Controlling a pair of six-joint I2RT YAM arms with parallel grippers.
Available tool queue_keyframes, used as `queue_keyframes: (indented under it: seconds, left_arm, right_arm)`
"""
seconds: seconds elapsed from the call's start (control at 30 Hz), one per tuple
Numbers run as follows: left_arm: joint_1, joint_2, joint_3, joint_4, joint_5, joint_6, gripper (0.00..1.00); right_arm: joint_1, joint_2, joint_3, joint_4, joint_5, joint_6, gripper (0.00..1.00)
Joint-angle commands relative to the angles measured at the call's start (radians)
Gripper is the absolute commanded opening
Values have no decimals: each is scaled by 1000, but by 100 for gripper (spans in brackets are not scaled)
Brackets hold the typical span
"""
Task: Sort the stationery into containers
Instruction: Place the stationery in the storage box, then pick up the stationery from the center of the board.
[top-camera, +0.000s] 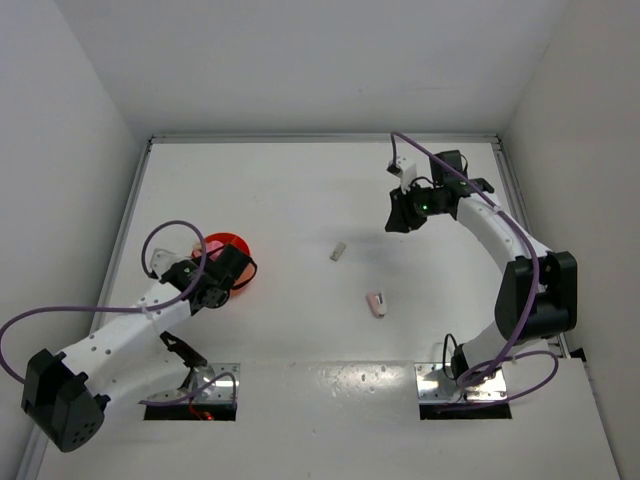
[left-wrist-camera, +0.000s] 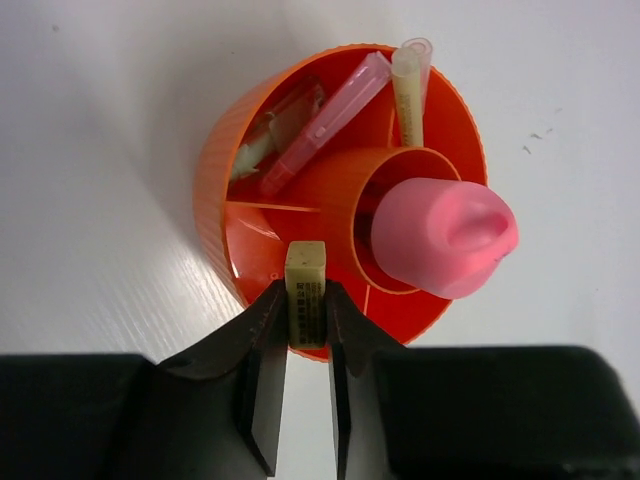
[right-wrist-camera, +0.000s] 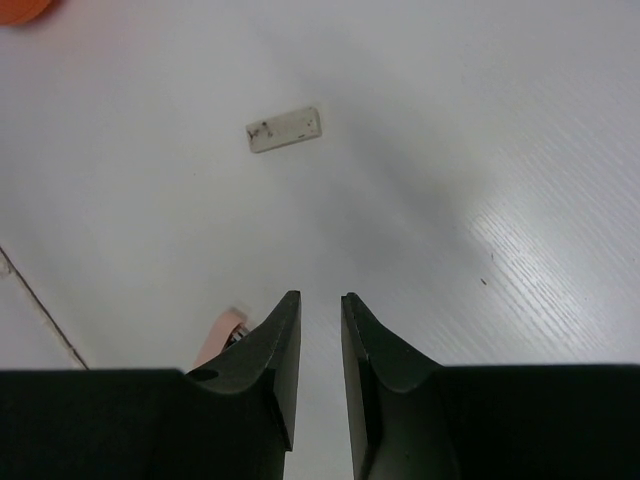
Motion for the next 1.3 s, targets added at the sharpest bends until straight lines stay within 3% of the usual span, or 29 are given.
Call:
queue_keyframes:
  seconds: [0.0, 0.17, 0.37, 0.43, 0.5, 0.6, 0.67, 0.7, 0.73, 0.77, 0.8, 0.83, 0.87, 0.9, 0.93, 0.97, 1.07, 1.13, 1.17, 1.23, 1.27]
  left_arm:
    - [18, -3, -12, 22, 6, -93, 27]
    - [27, -3, -12, 22, 6, -84, 39]
    - [27, -12, -2, 22, 15, -54, 41]
    - [27, -23, 22, 22, 26, -13, 25]
    - [-13, -34, 67, 34, 35, 69, 1]
    - [-76, -23, 149, 138, 95, 365, 0]
    - [-120, 29, 184, 249, 135, 618, 0]
    - [-143, 53, 204, 304, 193, 716, 2]
    - [-178, 82, 204, 462, 252, 828, 6]
    - [-192, 113, 204, 554, 340, 1074, 16]
    - [-203, 205, 218, 620, 520, 1157, 30]
    - [-220, 271, 248, 663, 591, 1226, 46]
    - [-231, 347, 302, 639, 616, 1275, 47]
    - [-244, 495, 418, 616, 617, 1347, 48]
    - [-267, 567, 472, 602, 617, 1390, 52]
    - [-268, 631, 523, 587, 626, 1424, 54]
    - [-278, 837, 702, 550, 643, 1530, 56]
    - [-278, 891, 771, 539, 633, 1556, 56]
    - [-260, 911, 787, 539, 644, 1571, 56]
    - [-251, 942, 801, 530, 644, 1572, 56]
    - [-251, 933, 801, 530, 644, 1582, 54]
  right_arm:
    - [-6, -36, 3, 19, -37, 3, 24]
    - [-6, -36, 3, 19, -47, 3, 24]
    - [-6, -36, 3, 19, -47, 3, 24]
    - [-6, -36, 3, 19, -47, 3, 24]
    - [-6, -36, 3, 19, -47, 3, 22]
    - [-6, -36, 3, 19, -47, 3, 12]
    - [-6, -36, 3, 19, -47, 12, 12]
    - [-6, -36, 3, 19, -35, 23, 19]
    - [-6, -36, 3, 36, -16, 32, 47]
    - [-6, -36, 3, 46, 2, 47, 59]
    - [-15, -36, 3, 60, 46, 79, 65]
    - [-16, -36, -6, 69, 64, 89, 72]
    - [-16, -36, -6, 79, 82, 89, 72]
    - [-16, -36, -6, 79, 93, 98, 67]
    - [-16, -36, -6, 48, 93, 81, 14]
    - [-16, -36, 6, 30, 84, 70, 0]
    - [-16, -54, 17, -100, 18, -86, 0]
    - [-5, -88, -18, -140, -5, -184, 22]
    - [-5, -111, -49, -141, -5, -184, 49]
    - [9, -163, -161, -58, 34, -184, 72]
    - [9, -213, -192, -36, 70, -184, 87]
